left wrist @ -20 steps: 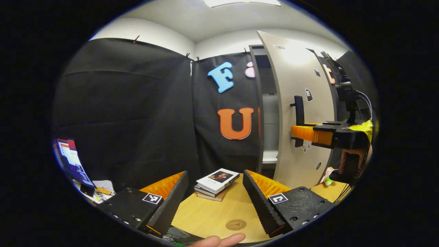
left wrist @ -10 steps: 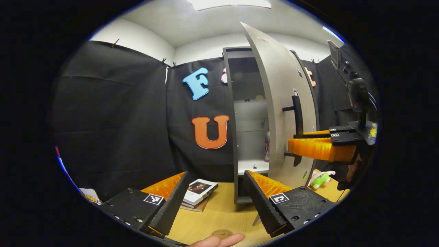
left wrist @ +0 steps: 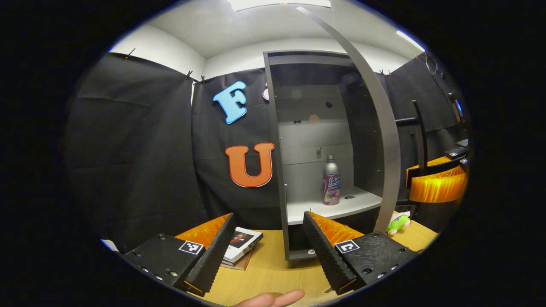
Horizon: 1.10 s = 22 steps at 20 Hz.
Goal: Open the cabinet door with the right hand, grasp the bottle in the cabinet with the left hand and place it on the coaster, then close the cabinet door with the right hand.
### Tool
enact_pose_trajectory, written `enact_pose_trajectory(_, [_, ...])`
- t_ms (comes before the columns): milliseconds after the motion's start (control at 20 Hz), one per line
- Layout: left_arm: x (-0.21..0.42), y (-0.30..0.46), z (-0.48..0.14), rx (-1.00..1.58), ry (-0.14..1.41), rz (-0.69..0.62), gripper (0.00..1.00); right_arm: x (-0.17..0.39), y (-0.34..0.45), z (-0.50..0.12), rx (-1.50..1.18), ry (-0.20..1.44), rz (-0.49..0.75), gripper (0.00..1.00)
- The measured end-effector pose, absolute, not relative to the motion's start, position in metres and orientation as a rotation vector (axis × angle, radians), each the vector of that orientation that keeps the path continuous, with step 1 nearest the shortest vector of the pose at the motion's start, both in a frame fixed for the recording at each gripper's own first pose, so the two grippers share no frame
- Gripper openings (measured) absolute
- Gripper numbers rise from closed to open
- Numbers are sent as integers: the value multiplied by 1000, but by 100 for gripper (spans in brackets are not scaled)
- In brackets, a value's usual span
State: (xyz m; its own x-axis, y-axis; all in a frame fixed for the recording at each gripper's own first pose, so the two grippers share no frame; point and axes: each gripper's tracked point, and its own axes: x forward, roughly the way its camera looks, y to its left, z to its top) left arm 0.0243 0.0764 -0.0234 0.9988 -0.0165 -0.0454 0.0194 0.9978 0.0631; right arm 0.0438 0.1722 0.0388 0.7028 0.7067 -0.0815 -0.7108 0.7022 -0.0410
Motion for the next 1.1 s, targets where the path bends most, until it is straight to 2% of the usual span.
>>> enact_pose_trajectory(400, [42,21,-38,75,76,-101,96,24,147,40,-69,88,719,30])
enact_pose_trajectory(800, [55,-44,-39,73,56,-214,96,6,122,40,-70,118,539,29])
enact_pose_trajectory(1100, [66,-69,-35,55,47,-234,96,1,108,37,-68,119,392,29])
